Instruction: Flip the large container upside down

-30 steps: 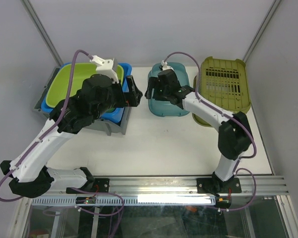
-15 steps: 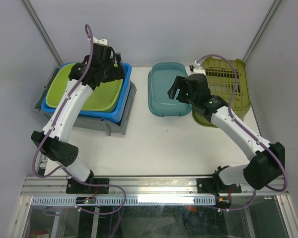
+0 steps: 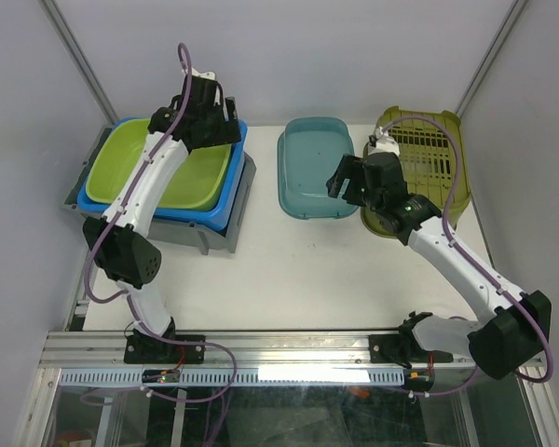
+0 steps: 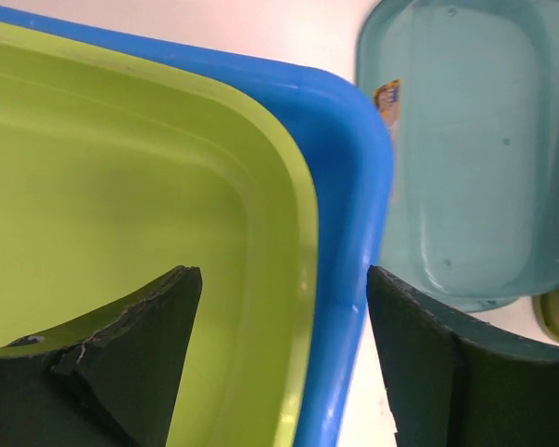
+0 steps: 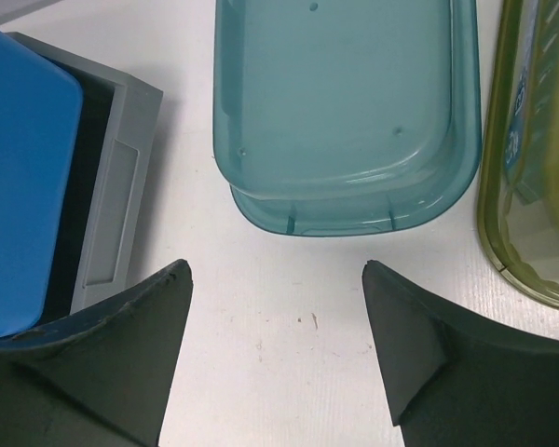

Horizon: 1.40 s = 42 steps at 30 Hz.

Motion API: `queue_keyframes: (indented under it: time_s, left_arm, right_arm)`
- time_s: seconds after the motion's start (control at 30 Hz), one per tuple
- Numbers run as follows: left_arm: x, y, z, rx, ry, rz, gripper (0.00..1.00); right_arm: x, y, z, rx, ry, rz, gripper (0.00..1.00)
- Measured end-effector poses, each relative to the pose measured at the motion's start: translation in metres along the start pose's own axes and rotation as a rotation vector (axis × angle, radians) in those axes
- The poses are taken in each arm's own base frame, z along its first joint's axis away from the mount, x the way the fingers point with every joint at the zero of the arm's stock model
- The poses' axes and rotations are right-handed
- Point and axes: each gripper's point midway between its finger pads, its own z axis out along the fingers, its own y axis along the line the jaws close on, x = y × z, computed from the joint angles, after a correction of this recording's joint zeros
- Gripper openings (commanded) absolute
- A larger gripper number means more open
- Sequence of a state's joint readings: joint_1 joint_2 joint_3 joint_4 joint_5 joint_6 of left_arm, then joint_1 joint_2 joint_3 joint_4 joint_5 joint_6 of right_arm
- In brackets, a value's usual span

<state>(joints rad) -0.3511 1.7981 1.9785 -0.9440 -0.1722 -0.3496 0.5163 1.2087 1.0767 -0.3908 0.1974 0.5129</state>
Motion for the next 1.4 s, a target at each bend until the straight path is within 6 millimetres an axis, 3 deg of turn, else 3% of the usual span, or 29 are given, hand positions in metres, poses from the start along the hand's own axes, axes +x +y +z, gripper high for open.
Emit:
queue_keyframes:
  time_s: [0.23,0.4,0.57,0.8,0.9,1.03,1.1,1.23,1.4]
  left_arm:
    - [0.015,0.013,0.040,-0.044,0.070,-0.001,0.53]
    - [0.017,0.010,0.048,-0.035,0.073,0.009,0.36]
    - [0.015,0.005,0.049,-0.015,0.064,0.021,0.25]
    - [0.012,0.003,0.051,-0.006,0.055,0.041,0.24]
    - [0.012,0.004,0.051,-0.005,0.054,0.051,0.39]
    - [0.013,0.010,0.052,-0.031,0.058,0.067,0.40]
    - [0.014,0.012,0.053,-0.043,0.057,0.072,0.31]
    - [0.015,0.008,0.056,-0.036,0.059,0.075,0.03]
    - [0.013,0.009,0.051,-0.045,0.069,0.080,0.00]
  right_arm:
    - [0.003,-0.002,-0.001,0.002,0.009,-0.001,0.78]
    - [-0.002,0.000,-0.009,-0.010,-0.010,0.004,0.78]
    - [-0.006,0.001,-0.013,-0.018,-0.024,0.008,0.78]
    - [-0.003,-0.001,-0.014,-0.012,-0.013,0.008,0.78]
    - [-0.004,0.000,-0.014,-0.012,-0.014,0.009,0.78]
    - [-0.004,0.000,-0.014,-0.013,-0.014,0.009,0.78]
    - [-0.004,0.000,-0.014,-0.013,-0.014,0.009,0.78]
    - [-0.004,0.000,-0.015,-0.014,-0.014,0.009,0.78]
    - [-0.005,0.001,-0.015,-0.018,-0.014,0.009,0.78]
